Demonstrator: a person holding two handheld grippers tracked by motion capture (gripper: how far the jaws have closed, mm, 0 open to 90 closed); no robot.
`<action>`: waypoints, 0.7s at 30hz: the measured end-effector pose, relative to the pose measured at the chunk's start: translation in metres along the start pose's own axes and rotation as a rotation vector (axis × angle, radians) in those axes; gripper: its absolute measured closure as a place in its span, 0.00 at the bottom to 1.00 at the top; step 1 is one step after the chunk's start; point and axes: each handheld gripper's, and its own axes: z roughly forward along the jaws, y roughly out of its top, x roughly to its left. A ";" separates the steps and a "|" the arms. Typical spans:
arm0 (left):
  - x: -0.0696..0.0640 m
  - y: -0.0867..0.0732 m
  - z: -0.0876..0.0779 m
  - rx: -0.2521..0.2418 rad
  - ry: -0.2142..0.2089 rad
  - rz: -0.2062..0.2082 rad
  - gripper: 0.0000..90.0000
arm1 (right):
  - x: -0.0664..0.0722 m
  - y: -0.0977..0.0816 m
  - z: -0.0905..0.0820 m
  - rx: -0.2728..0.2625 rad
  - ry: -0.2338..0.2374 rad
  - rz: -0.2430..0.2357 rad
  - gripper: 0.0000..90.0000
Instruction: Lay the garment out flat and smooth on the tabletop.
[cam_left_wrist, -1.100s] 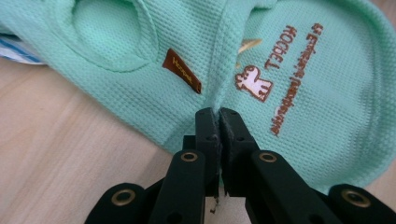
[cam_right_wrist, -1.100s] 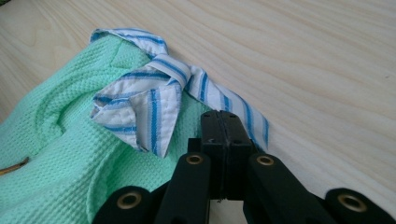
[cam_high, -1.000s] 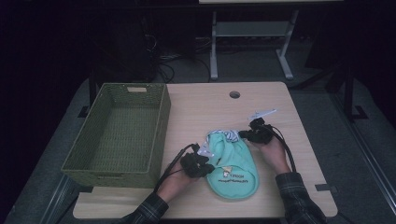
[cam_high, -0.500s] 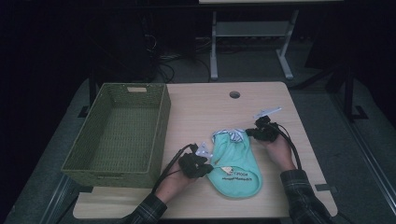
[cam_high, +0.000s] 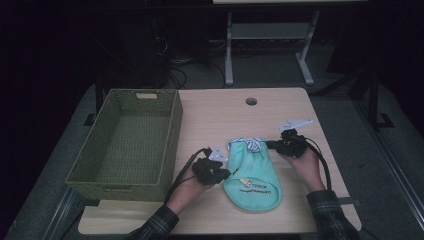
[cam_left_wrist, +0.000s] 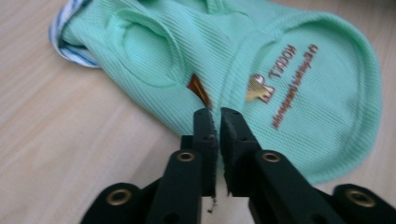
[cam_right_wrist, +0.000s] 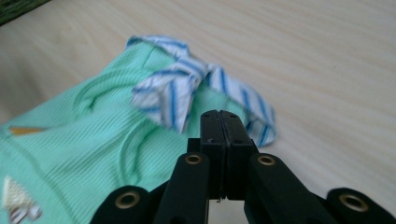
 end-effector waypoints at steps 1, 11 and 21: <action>0.003 0.002 0.001 -0.004 0.002 -0.003 0.98 | 0.002 -0.003 -0.002 -0.006 0.000 -0.001 1.00; 0.026 0.018 0.012 -0.013 0.047 -0.016 0.99 | 0.022 -0.025 -0.018 -0.005 0.023 -0.027 1.00; 0.041 0.024 0.033 -0.009 0.038 -0.039 0.99 | 0.043 -0.046 -0.023 0.031 0.062 -0.043 1.00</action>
